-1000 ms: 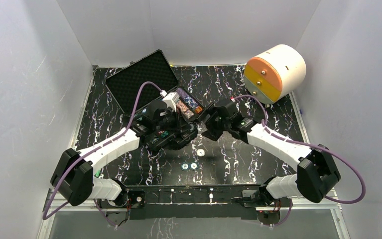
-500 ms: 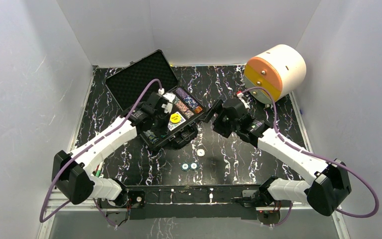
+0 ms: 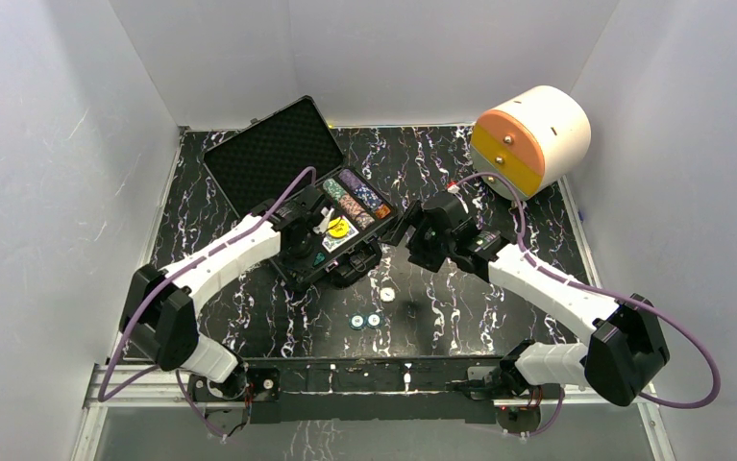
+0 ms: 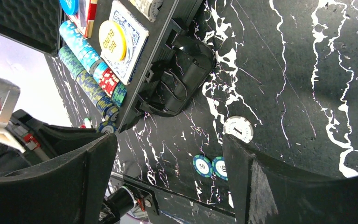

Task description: Pack up texas hold em set

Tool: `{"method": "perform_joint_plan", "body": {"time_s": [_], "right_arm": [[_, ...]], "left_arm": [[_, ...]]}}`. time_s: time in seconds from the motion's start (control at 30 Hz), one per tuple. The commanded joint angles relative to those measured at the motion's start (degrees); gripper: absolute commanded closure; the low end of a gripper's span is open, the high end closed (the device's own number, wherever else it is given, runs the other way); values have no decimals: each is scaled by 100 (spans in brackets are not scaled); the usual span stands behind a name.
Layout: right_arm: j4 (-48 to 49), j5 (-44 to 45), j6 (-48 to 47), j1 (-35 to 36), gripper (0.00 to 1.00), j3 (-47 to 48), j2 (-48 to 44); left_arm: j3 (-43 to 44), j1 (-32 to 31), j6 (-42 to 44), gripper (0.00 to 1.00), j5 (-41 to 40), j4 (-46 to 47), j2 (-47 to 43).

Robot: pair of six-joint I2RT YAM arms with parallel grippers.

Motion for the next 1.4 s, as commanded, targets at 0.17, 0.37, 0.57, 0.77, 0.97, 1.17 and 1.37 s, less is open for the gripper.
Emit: {"method": "perform_joint_plan", "body": {"time_s": [0.17, 0.37, 0.57, 0.77, 0.97, 1.17, 1.37], "right_arm": [[419, -312, -213, -10, 11, 168, 5], [473, -593, -243, -11, 12, 218, 228], [557, -769, -337, -12, 12, 252, 339], [577, -822, -380, -9, 12, 288, 415], [586, -869, -389, -14, 12, 295, 465], [560, -880, -372, -15, 12, 253, 470], [527, -843, -358, -13, 12, 235, 452]], "left_arm": [[342, 131, 251, 100, -366, 77, 373], [395, 138, 368, 100, -481, 61, 546], [344, 140, 562, 100, -500, 34, 581], [343, 140, 583, 88, -586, -150, 648], [436, 140, 593, 80, -622, -253, 600], [476, 140, 670, 83, -602, -297, 552], [572, 140, 631, 75, -483, -383, 466]]}}
